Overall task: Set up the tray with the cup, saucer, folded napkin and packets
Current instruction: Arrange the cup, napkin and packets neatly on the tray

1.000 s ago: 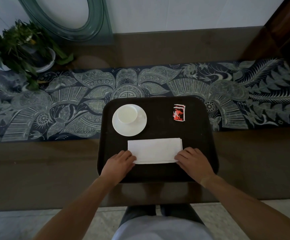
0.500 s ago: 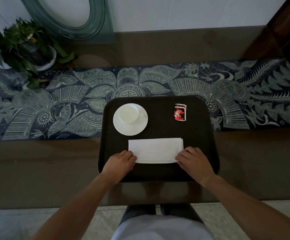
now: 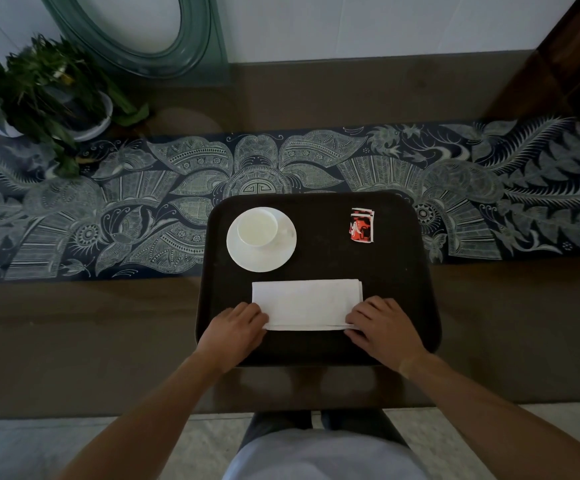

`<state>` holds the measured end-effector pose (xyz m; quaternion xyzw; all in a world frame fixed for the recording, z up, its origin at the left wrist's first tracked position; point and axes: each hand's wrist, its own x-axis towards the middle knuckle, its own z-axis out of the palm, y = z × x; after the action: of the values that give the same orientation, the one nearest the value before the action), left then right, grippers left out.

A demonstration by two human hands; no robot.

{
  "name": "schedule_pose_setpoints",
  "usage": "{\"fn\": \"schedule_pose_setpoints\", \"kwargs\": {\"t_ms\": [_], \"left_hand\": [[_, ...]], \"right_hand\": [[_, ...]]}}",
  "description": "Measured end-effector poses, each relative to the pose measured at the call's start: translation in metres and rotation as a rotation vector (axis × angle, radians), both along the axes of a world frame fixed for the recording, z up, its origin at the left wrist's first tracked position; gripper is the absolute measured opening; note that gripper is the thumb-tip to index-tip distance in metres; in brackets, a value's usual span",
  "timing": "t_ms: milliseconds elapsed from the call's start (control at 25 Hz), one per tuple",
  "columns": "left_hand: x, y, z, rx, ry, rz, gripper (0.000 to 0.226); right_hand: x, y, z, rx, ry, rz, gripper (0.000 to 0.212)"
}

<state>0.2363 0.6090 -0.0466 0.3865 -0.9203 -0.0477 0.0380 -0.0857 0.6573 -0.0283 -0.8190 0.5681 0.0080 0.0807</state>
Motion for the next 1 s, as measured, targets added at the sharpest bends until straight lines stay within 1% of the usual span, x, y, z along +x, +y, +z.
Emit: {"fn": "schedule_pose_setpoints", "kwargs": {"t_ms": [200, 360, 520, 760, 840, 1000], "left_hand": [[-0.025, 0.001, 0.016, -0.003, 0.086, 0.074, 0.031], [-0.070, -0.003, 0.006, 0.128, 0.035, 0.124, 0.051], [-0.086, -0.001, -0.012, 0.205, -0.062, 0.184, 0.056], [-0.084, -0.003, -0.019, 0.238, -0.086, 0.203, 0.058], [-0.079, -0.004, -0.018, 0.249, -0.100, 0.216, 0.061], [-0.051, -0.007, -0.016, 0.258, -0.128, 0.276, 0.065]], "right_hand": [[0.024, -0.010, 0.007, -0.049, -0.014, -0.066, 0.041], [0.065, -0.025, -0.003, 0.028, 0.012, -0.095, 0.059], [0.074, -0.031, -0.022, 0.107, 0.053, -0.155, 0.061], [0.070, -0.033, -0.033, 0.133, 0.070, -0.148, 0.064], [0.064, -0.033, -0.031, 0.146, 0.074, -0.146, 0.068], [0.039, -0.032, -0.024, 0.154, 0.119, -0.211, 0.075]]}}
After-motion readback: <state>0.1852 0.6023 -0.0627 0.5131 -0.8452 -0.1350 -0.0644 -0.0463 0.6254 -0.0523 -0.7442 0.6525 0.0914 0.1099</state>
